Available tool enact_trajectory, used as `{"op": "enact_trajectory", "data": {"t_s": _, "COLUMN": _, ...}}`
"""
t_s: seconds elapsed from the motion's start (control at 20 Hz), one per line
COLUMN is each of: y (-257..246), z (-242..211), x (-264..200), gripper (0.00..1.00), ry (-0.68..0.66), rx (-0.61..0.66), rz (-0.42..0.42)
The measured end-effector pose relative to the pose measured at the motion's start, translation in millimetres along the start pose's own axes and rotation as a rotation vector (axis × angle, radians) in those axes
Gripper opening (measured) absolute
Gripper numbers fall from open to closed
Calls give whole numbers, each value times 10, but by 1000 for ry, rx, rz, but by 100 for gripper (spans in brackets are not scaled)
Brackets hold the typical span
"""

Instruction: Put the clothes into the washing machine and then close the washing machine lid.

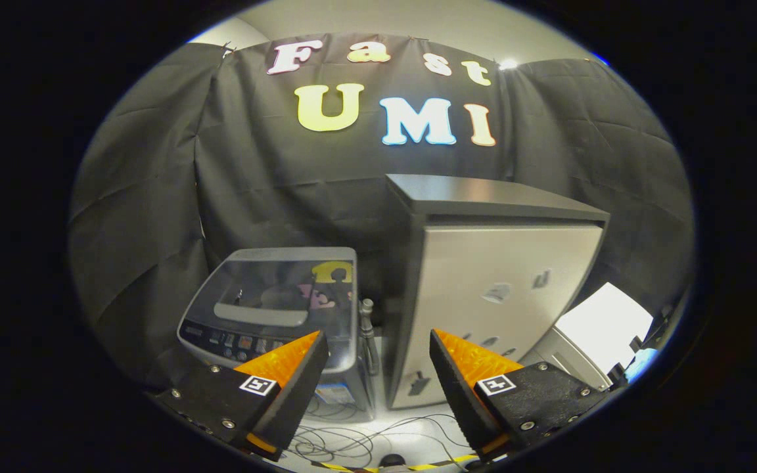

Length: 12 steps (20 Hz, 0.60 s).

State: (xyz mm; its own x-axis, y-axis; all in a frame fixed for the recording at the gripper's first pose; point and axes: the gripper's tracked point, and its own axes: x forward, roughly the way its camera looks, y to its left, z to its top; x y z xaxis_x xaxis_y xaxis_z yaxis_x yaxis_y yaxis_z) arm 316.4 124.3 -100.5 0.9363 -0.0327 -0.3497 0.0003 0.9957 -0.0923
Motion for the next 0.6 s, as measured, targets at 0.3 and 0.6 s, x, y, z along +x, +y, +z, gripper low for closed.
{"op": "enact_trajectory", "data": {"t_s": 0.3, "y": -780, "z": -2, "x": -823, "gripper": 95, "ry": -73, "rx": -20, "rz": 36}}
{"op": "enact_trajectory", "data": {"t_s": 0.6, "y": -1111, "z": -30, "x": -1585, "gripper": 95, "ry": -120, "rx": -13, "rz": 97}}
